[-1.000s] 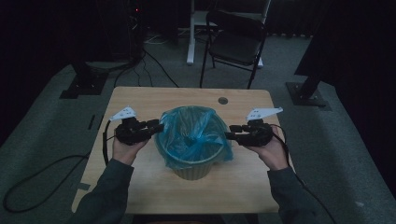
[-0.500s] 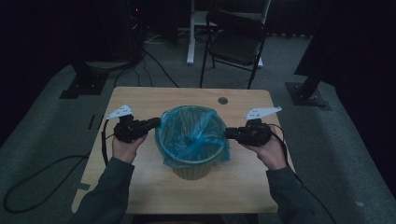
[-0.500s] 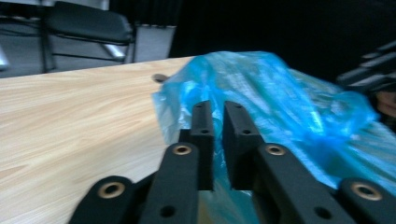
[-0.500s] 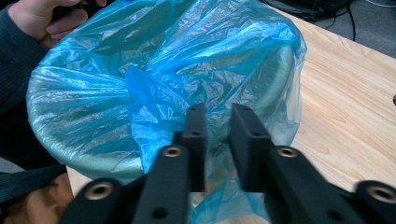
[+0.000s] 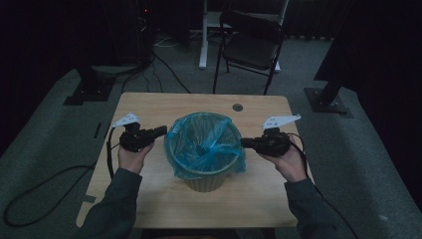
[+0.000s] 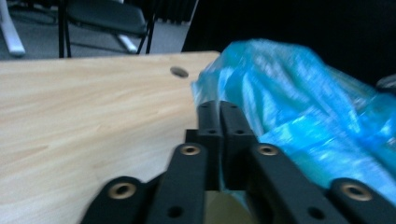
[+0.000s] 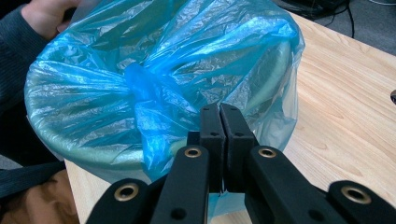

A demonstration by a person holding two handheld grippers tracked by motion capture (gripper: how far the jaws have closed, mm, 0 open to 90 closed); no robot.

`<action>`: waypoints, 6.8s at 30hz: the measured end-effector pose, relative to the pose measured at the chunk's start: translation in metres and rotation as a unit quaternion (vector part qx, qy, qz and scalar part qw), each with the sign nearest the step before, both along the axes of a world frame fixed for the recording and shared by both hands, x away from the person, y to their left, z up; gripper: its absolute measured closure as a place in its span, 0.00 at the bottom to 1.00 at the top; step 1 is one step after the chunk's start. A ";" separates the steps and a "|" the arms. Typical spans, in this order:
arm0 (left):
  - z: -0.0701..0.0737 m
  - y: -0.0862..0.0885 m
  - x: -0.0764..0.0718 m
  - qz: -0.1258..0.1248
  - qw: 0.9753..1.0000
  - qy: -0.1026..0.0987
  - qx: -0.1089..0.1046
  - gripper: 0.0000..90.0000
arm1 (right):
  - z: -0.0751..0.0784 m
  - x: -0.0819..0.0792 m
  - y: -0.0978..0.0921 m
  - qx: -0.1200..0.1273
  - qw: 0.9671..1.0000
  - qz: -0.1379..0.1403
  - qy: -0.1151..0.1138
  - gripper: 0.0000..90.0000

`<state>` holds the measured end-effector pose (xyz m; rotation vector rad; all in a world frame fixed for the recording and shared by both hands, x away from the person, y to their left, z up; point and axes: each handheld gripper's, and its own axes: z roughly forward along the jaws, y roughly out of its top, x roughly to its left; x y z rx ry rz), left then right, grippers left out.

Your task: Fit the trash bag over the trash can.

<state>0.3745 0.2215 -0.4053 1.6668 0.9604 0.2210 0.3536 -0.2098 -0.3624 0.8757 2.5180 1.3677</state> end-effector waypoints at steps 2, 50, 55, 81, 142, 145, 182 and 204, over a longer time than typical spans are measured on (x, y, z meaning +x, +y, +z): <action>0.005 0.000 -0.002 -0.004 1.000 -0.008 -0.003 0.88 | 0.000 0.000 0.000 -0.001 1.000 0.000 -0.001 0.99; -0.044 -0.015 0.023 0.000 0.995 0.086 0.042 0.99 | -0.010 -0.005 -0.006 0.000 1.000 -0.003 0.004 1.00; -0.053 -0.018 0.026 -0.004 0.993 0.104 0.055 0.99 | -0.015 -0.005 -0.007 -0.005 1.000 -0.005 0.007 1.00; -0.037 -0.005 0.015 -0.001 0.999 0.027 0.036 0.71 | -0.013 -0.008 -0.011 0.007 1.000 -0.004 -0.009 0.86; 0.028 -0.071 0.100 -0.046 0.988 0.032 0.147 0.95 | -0.019 -0.011 -0.011 0.008 1.000 0.003 -0.010 0.88; 0.031 -0.069 0.097 -0.051 0.989 0.020 0.134 0.86 | -0.019 -0.011 -0.012 0.009 1.000 0.003 -0.010 0.88; 0.059 -0.150 0.010 -0.315 0.912 -0.078 0.250 0.69 | -0.025 -0.014 -0.017 0.014 1.000 0.000 -0.007 0.85; 0.043 -0.197 0.011 -0.332 0.850 -0.052 0.405 0.69 | -0.027 -0.014 -0.018 0.017 1.000 -0.001 -0.005 0.85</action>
